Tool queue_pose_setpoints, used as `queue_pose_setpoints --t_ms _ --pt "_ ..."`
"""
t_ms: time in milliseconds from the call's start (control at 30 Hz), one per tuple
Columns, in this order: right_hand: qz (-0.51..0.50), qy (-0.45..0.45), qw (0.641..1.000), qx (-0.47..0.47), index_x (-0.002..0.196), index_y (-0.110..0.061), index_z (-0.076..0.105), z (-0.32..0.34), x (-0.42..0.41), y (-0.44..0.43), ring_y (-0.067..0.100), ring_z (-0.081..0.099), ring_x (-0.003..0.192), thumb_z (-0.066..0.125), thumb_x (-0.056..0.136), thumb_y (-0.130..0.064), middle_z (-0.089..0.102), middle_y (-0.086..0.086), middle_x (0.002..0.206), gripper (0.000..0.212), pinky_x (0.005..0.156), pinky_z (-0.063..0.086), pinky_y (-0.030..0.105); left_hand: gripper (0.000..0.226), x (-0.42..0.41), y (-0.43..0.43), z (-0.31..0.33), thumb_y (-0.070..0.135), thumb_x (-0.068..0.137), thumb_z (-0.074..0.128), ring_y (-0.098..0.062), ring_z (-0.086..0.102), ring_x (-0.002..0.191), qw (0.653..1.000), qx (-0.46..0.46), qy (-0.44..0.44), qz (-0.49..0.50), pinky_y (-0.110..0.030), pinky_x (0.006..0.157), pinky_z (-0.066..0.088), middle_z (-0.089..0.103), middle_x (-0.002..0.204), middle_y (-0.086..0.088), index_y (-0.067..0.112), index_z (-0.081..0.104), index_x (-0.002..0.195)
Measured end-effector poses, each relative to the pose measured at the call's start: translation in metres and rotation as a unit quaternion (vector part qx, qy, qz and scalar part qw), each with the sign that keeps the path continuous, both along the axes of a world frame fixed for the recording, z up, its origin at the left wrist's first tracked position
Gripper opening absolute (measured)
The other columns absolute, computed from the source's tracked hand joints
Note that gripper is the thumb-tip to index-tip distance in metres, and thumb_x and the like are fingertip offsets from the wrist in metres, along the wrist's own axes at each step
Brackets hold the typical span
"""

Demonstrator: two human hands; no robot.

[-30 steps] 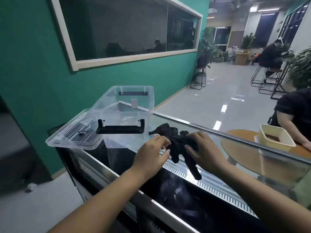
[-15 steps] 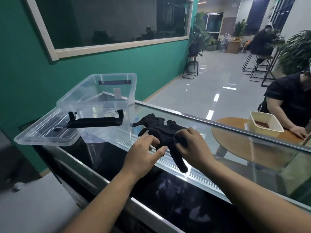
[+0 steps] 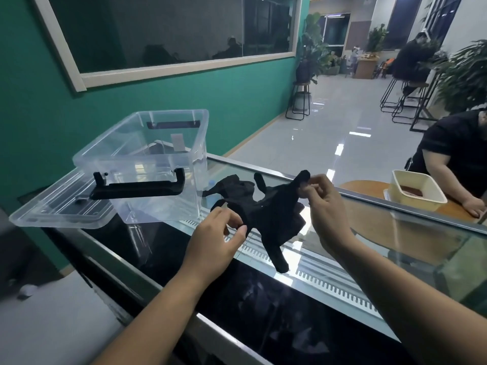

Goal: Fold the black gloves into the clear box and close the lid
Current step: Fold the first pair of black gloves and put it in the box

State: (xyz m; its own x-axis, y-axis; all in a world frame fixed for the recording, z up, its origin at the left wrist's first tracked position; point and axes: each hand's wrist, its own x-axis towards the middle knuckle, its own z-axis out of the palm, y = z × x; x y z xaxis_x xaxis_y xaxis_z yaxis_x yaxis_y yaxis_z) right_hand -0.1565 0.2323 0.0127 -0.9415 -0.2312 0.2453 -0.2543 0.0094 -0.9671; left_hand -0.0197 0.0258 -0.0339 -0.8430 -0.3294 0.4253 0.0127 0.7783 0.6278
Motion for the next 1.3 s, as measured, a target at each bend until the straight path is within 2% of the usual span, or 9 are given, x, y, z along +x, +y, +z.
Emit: queue_pose_setpoints --t_ms 267,400,500,667,767,833,900,1067,1300 --pt "0.132 -0.123 0.975 -0.126 0.099 -0.019 0.060 0.025 0.021 -0.011 0.032 0.069 0.091 0.054 0.112 -0.024 0.063 0.027 0.100 0.015 0.082 0.055 0.047 0.040 0.007 0.001 0.008 0.052 0.090 0.081 -0.002 0.066 0.102 0.997 0.069 0.021 -0.005 -0.008 0.077 0.044 0.065 0.110 0.019 0.037 0.060 0.121" --pt "0.194 -0.185 0.955 -0.127 0.097 -0.021 0.057 0.028 0.040 -0.020 0.025 0.056 0.082 0.055 0.111 -0.028 0.057 0.014 0.093 0.015 0.066 0.046 0.035 0.067 0.012 0.001 0.011 0.065 0.079 0.085 0.001 0.065 0.109 0.995 0.102 0.014 -0.008 -0.010 0.080 0.046 0.062 0.120 0.019 0.036 0.057 0.133" --pt "0.252 -0.247 0.920 -0.172 0.099 -0.020 0.058 0.029 0.052 -0.025 0.029 0.059 0.094 0.056 0.109 -0.026 0.062 0.015 0.102 0.012 0.074 0.046 0.037 0.084 0.019 0.001 0.009 0.076 0.071 0.082 0.000 0.062 0.118 0.994 0.106 0.011 -0.021 -0.015 0.088 0.050 0.059 0.127 0.021 0.038 0.055 0.141" --pt "0.292 -0.333 0.870 -0.216 0.103 -0.012 0.064 0.024 0.067 -0.032 0.022 0.077 0.081 0.055 0.109 -0.024 0.075 0.012 0.095 0.016 0.072 0.059 0.031 0.048 0.039 0.003 0.005 0.032 0.091 0.086 -0.007 0.069 0.117 0.991 0.067 0.116 -0.019 -0.016 0.094 0.053 0.068 0.123 0.015 0.028 0.065 0.134" --pt "0.297 -0.334 0.869 -0.214 0.099 -0.015 0.064 0.007 0.068 -0.038 0.036 0.063 0.114 0.061 0.105 -0.020 0.068 0.016 0.118 0.009 0.110 0.044 0.041 0.023 0.055 0.004 0.008 0.006 0.096 0.078 -0.011 0.071 0.084 0.977 0.084 0.195 0.018 -0.020 0.074 0.056 0.070 0.099 0.010 0.023 0.069 0.109" --pt "0.302 -0.336 0.868 -0.207 0.096 -0.016 0.066 -0.001 0.069 -0.042 0.039 0.056 0.121 0.061 0.105 -0.019 0.066 0.016 0.123 0.010 0.118 0.040 0.046 0.035 0.064 0.005 0.014 0.005 0.094 0.073 -0.008 0.061 0.074 0.973 0.057 0.219 0.049 -0.013 0.069 0.046 0.059 0.088 0.015 0.036 0.058 0.097" --pt "0.306 -0.325 0.875 -0.188 0.091 -0.018 0.060 -0.005 0.068 -0.045 0.038 0.053 0.113 0.062 0.104 -0.019 0.062 0.016 0.113 0.014 0.102 0.048 0.042 0.044 0.069 0.005 0.014 0.002 0.094 0.072 -0.005 0.057 0.076 0.970 0.023 0.237 0.056 -0.009 0.073 0.041 0.053 0.089 0.017 0.040 0.050 0.098" --pt "0.287 -0.254 0.916 -0.121 0.096 -0.013 0.056 -0.018 0.065 -0.046 0.029 0.067 0.090 0.053 0.108 -0.010 0.068 0.016 0.101 0.013 0.080 0.051 0.038 0.015 0.083 0.001 0.007 0.008 0.102 0.073 -0.014 0.072 0.087 0.965 0.074 0.246 0.054 -0.022 0.076 0.056 0.073 0.100 0.010 0.020 0.068 0.109" --pt "0.266 -0.171 0.947 -0.059 0.117 0.003 0.067 -0.028 0.074 -0.050 0.041 0.075 0.106 0.057 0.107 -0.001 0.075 0.033 0.113 0.015 0.097 0.061 0.047 0.009 0.089 -0.018 0.027 0.015 0.099 0.077 -0.007 0.068 0.083 0.961 0.023 0.243 0.126 -0.023 0.075 0.054 0.071 0.094 0.010 0.020 0.076 0.105"
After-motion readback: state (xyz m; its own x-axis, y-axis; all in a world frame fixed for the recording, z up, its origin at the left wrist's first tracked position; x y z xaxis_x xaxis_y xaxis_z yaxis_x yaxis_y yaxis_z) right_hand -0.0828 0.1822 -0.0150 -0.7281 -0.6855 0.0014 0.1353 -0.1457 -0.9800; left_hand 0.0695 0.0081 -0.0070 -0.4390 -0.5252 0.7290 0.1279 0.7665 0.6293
